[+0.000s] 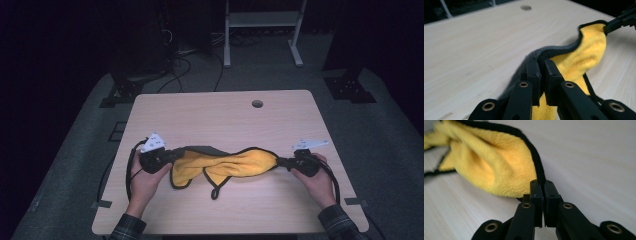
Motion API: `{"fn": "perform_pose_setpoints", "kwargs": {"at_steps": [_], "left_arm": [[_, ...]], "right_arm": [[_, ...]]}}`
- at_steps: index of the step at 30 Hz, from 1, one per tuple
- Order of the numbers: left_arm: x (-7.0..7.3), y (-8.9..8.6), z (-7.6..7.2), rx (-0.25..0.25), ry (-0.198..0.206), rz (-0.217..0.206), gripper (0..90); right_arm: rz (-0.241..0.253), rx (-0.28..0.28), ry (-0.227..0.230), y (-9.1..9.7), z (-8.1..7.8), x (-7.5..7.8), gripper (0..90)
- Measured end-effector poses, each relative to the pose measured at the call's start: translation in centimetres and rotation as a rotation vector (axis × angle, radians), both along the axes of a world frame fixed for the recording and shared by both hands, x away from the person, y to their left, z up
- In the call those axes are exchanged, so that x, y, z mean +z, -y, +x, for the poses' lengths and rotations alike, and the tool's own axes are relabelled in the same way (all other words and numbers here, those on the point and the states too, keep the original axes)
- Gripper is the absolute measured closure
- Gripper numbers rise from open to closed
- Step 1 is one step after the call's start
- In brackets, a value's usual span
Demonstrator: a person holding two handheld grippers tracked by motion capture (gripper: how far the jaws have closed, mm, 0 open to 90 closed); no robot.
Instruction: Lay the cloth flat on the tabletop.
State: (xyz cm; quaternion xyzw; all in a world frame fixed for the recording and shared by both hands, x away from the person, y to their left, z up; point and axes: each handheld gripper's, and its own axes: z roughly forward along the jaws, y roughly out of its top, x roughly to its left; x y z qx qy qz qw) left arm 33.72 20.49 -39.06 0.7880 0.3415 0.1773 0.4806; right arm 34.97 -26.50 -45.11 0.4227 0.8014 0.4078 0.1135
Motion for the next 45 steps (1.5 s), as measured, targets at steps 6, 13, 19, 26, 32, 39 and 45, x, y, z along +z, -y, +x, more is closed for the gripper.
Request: {"fn": "perform_pose_setpoints", "kwargs": {"at_steps": [6,13,19,26,32,39,45], "left_arm": [[2.7,-1.9,-0.5,0.047,0.074,-0.072,84.1],[6.2,-3.0,-1.4,0.066,0.167,-0.142,84.1],[8.2,-3.4,-2.3,0.069,0.225,-0.178,84.1],[10.3,-3.3,-4.2,0.049,0.286,-0.200,84.1],[11.5,-3.1,-5.5,0.024,0.320,-0.219,84.1],[12.6,-2.9,-7.5,-0.005,0.337,-0.224,84.1],[12.0,-2.5,-6.4,0.005,0.309,-0.206,84.1]], "right_arm": [[0.097,-0.006,0.121,1.5,-1.0,5.5,87.1],[0.138,0.044,0.243,1.7,-2.6,11.2,87.2],[0.164,0.088,0.332,1.7,-4.1,14.8,87.2],[0.175,0.108,0.411,2.0,-6.1,17.2,87.2],[0.191,0.116,0.452,2.5,-7.7,18.6,87.2],[0.195,0.126,0.477,2.9,-9.2,19.5,87.2],[0.189,0.105,0.456,3.1,-7.8,18.9,87.2]]}}
